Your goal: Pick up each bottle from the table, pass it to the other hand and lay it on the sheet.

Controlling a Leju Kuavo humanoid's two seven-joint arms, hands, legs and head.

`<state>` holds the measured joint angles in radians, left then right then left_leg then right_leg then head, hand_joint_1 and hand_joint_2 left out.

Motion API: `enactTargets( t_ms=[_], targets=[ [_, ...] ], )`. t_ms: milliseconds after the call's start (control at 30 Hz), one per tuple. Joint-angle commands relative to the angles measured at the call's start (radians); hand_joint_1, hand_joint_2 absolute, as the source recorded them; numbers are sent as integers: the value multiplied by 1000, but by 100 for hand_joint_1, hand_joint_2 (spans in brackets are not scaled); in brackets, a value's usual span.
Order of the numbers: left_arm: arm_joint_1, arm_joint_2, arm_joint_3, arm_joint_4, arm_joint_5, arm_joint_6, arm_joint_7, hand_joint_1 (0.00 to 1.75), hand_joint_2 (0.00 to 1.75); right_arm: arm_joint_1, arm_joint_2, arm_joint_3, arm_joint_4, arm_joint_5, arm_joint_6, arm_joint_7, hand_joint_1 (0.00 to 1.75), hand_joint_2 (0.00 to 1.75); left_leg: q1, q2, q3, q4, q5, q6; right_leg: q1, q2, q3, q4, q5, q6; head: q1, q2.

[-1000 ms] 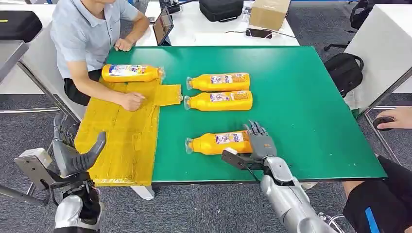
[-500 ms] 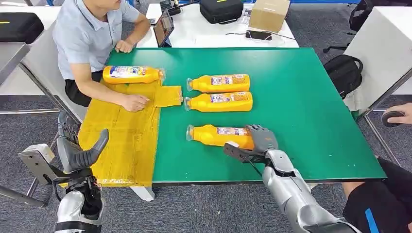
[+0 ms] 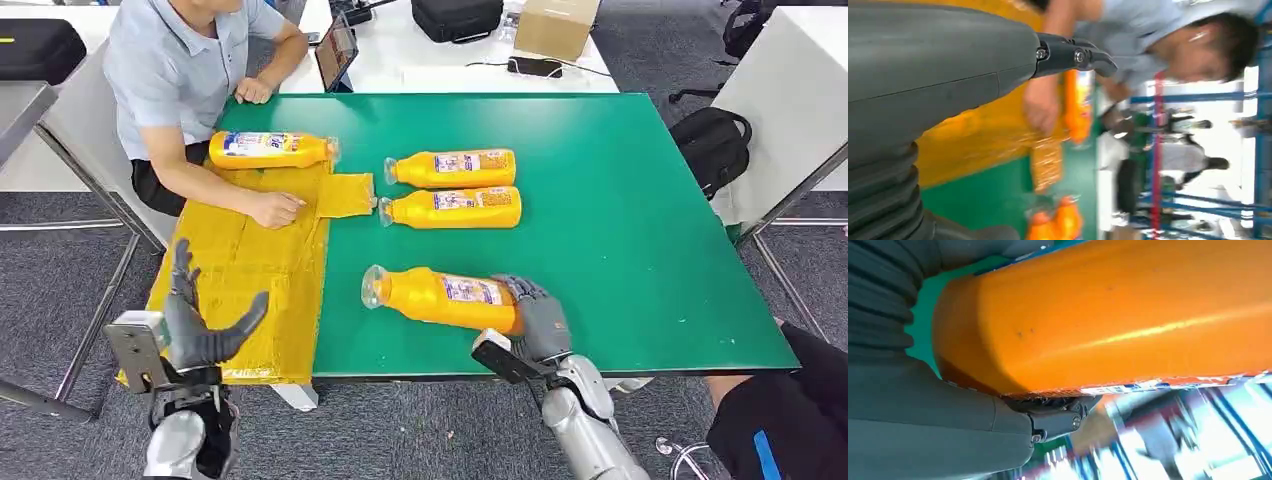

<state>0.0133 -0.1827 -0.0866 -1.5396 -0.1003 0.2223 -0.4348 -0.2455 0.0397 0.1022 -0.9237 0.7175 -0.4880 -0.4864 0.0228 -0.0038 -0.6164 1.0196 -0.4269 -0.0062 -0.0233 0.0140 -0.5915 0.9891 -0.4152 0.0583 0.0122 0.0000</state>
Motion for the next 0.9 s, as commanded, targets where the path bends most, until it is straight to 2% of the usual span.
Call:
enactTargets(
  t_ms=[33, 133, 233, 400, 900],
  targets=[
    [42, -9, -52, 111, 14, -38, 0, 0, 175, 62, 30, -20, -225, -22, -37, -15, 175, 175, -1, 0, 2, -1, -2, 2, 0, -1, 2, -1, -2, -2, 0, 0],
    [71, 15, -112, 77, 53, -198, -23, 0, 175, 71, 42, -26, -258, -82, -54, -75, 175, 175, -1, -1, -1, -1, -1, 1, 0, -2, 0, -1, -1, -2, 0, 0],
    [110, 40, -203, 51, 37, -296, -58, 0, 175, 64, 60, -10, -271, -141, 37, -66, 175, 175, -1, 1, -2, -1, -1, 1, -1, -1, -2, 0, -1, -2, 0, 0],
    [113, 53, -241, 58, -13, -291, -75, 0, 175, 29, 70, 31, -195, -96, 58, -35, 175, 175, -1, 3, 0, -1, -2, 1, 0, 0, -1, -1, -1, -3, 0, 0],
    [108, 55, -237, 59, -14, -292, -76, 0, 175, 27, 67, 33, -189, -106, 77, -34, 175, 175, -1, 2, -2, -1, -1, 1, 0, 0, -2, -1, -1, -2, 0, 0]
  ],
)
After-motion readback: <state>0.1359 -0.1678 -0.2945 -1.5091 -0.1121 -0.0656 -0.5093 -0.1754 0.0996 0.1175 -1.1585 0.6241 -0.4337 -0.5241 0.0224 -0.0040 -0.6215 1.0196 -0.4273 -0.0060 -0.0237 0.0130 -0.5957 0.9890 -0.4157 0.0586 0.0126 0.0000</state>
